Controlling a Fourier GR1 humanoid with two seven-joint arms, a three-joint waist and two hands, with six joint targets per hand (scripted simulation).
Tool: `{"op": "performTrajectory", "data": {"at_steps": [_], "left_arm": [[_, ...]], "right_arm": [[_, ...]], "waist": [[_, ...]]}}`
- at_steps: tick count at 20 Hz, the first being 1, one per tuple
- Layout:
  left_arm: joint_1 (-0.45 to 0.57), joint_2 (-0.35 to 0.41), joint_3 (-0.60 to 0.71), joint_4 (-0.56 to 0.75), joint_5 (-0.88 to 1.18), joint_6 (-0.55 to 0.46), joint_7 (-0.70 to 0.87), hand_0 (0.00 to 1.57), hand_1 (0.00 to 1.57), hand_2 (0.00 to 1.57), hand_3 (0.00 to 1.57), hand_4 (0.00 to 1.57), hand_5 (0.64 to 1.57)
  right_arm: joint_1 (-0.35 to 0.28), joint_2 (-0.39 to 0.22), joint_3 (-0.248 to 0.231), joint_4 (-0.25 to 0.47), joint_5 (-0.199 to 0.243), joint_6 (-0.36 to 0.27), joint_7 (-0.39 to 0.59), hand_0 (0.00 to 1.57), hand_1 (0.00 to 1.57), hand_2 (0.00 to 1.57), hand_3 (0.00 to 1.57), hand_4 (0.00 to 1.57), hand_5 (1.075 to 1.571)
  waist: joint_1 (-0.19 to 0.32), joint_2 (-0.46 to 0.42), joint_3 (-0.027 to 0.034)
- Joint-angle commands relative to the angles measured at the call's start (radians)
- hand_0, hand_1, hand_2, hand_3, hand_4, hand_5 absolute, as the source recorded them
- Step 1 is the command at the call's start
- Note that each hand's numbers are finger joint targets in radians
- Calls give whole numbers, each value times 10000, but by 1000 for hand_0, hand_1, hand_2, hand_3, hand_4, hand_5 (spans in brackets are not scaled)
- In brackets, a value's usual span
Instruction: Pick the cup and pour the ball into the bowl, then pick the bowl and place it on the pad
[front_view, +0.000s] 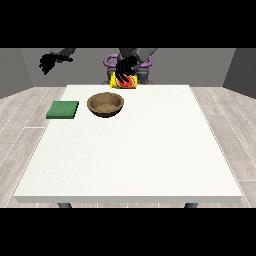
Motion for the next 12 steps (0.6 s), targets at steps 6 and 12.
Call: {"op": "performTrajectory", "data": {"at_steps": [6,12], "left_arm": [[-553,-663,-2087,644,-2612,-2168,404,1457,1457,1571,1571,1509,1178],[-366,-360,-1706,-85,-2927,-2275,-704,1446,1446,1571,1571,1529,1134]], "right_arm": [[-110,118,57,223,-13,-63,197,0,0,0,0,0,1571],[-170,143,-68,389,-97,-414,621,0,0,0,0,0,1569]], "waist": [[-16,-262,-17],[649,-436,-24]]}}
